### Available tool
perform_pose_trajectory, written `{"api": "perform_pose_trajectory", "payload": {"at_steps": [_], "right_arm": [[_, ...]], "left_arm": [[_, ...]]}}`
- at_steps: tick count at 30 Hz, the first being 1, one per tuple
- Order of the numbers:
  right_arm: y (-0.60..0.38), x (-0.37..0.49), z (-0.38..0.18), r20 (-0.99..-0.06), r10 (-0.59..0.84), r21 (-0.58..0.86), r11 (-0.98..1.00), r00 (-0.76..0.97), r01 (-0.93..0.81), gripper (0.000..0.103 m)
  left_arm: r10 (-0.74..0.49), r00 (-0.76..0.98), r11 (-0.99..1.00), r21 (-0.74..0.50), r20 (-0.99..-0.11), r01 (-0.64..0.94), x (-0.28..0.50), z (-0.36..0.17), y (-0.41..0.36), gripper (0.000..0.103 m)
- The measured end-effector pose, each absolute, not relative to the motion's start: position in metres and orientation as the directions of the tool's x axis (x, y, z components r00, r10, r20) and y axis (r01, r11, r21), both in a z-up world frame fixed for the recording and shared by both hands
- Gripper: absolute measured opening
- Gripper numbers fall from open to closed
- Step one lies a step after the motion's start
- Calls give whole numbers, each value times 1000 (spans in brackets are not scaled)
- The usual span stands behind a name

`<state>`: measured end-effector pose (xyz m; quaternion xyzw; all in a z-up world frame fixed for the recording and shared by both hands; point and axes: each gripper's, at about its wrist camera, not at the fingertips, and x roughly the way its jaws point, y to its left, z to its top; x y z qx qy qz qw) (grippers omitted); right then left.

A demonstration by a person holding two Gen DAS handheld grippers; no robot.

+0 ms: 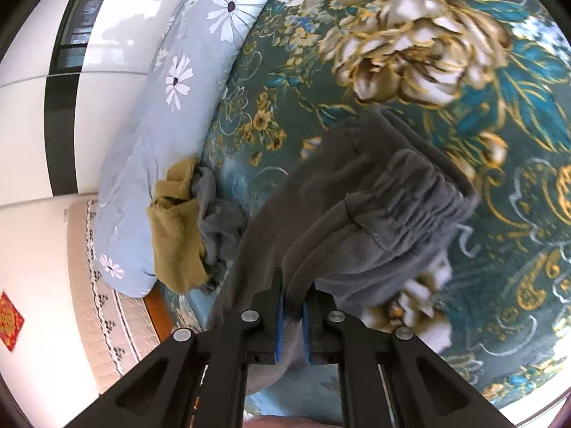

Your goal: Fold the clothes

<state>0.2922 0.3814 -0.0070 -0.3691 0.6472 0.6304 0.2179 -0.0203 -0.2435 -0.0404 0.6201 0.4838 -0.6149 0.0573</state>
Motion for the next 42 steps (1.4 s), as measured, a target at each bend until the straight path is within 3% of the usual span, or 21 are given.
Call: {"api": "perform_pose_trajectory", "payload": {"at_steps": [11,15,18,20,22,25,27,30,34,39,42], "right_arm": [[415,234,-22,-744,-209,651,-17,-634,-759,9],[423,217,-31,-740,-188,659,-13,-646,-752,9],[427,209,-39,-728,-150,678,-11,-669,-735,9],[429,207,-48,-719,-135,688,-3,-682,-725,13],[430,207,-58,-713,-126,693,23,-690,-720,14],[430,206,-66,-694,-112,713,27,-711,-700,30],[429,204,-64,-667,-100,741,16,-738,-672,52],[430,202,-52,-628,-81,777,-17,-774,-629,59],[422,203,-27,-608,-78,793,-98,-790,-601,61],[398,234,-22,-663,-97,746,-173,-743,-643,61],[390,268,-28,-701,-74,710,-163,-710,-685,61]], "left_arm": [[454,-131,-540,-389,-881,746,-100,-51,-209,8],[493,-173,-486,-435,-853,758,-115,-74,-206,8],[567,-265,-440,-559,-780,703,-124,-87,-204,19],[608,-328,-411,-640,-723,649,-127,-94,-205,33],[644,-364,-371,-690,-673,621,-125,-99,-211,37],[692,-422,-310,-769,-586,559,-118,-96,-226,43],[697,-470,-291,-812,-542,506,-113,-87,-238,44],[673,-527,-297,-842,-520,451,-100,-73,-259,46],[642,-525,-357,-824,-558,440,-80,-75,-270,48],[567,-370,-563,-674,-736,478,-66,-109,-244,48],[523,-333,-637,-619,-785,460,-63,-121,-227,49]]}}
